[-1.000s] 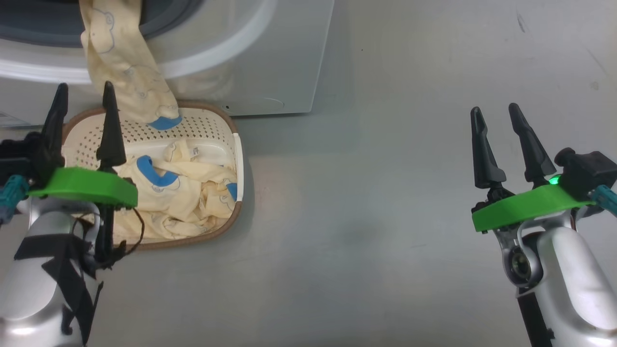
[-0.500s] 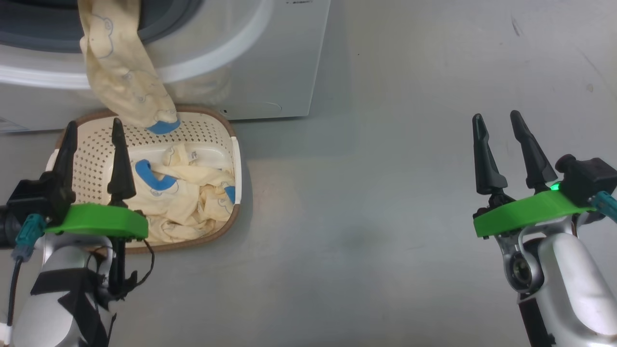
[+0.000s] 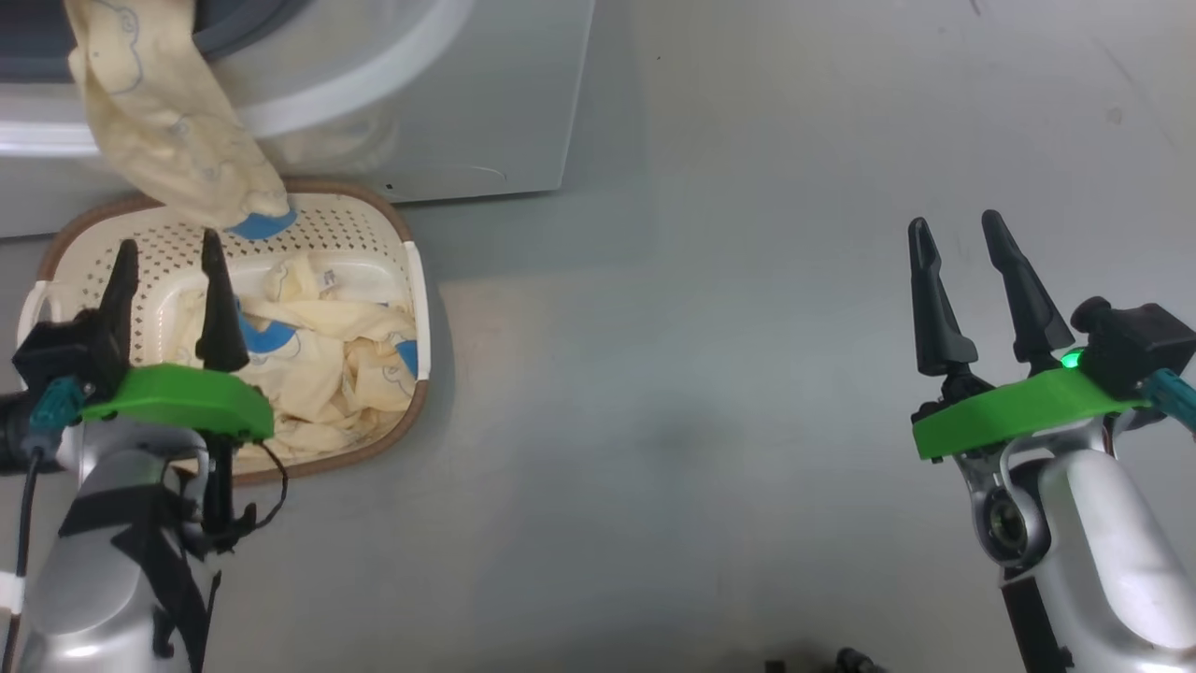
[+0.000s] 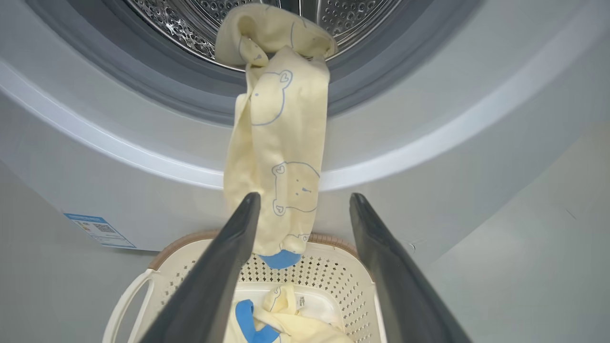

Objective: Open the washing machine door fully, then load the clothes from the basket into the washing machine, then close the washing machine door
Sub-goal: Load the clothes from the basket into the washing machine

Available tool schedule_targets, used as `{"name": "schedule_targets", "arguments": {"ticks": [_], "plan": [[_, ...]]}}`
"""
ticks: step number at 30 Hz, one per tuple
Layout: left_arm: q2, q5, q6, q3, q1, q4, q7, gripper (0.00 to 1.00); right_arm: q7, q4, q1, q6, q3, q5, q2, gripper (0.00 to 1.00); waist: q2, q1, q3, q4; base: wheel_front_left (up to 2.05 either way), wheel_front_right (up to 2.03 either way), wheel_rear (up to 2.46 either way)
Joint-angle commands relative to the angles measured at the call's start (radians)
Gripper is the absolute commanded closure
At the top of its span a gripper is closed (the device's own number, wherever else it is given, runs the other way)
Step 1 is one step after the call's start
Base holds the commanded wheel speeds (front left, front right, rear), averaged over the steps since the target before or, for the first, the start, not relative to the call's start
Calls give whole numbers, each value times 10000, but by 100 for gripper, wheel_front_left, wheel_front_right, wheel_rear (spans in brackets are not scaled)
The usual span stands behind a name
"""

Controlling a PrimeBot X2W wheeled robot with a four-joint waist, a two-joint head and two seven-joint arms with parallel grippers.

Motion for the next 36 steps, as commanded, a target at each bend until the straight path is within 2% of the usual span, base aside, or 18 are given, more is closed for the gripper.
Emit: {"name": "schedule_targets", "arguments": {"ticks": [1, 13, 17, 36], "plan": [[305, 8, -5, 397, -329, -84, -97, 0, -93, -354, -26, -29, 189, 26, -51, 0, 0, 0, 163, -166, 0, 0, 0], [860, -91, -99, 554, -2860, 3452, -65, 0, -93, -461, -167, -29, 208, 107, 76, 0, 0, 0, 891, -726, 0, 0, 0], [1020, -234, -258, 588, -3664, 4434, -71, 0, -93, -479, -229, -29, 281, 132, 104, 0, 0, 0, 1095, -866, 0, 0, 0], [1285, -732, -554, 587, -6258, 6952, -60, 0, -93, -568, -458, -29, 463, 306, 145, 0, 0, 0, 1812, -1229, 0, 0, 0]]}}
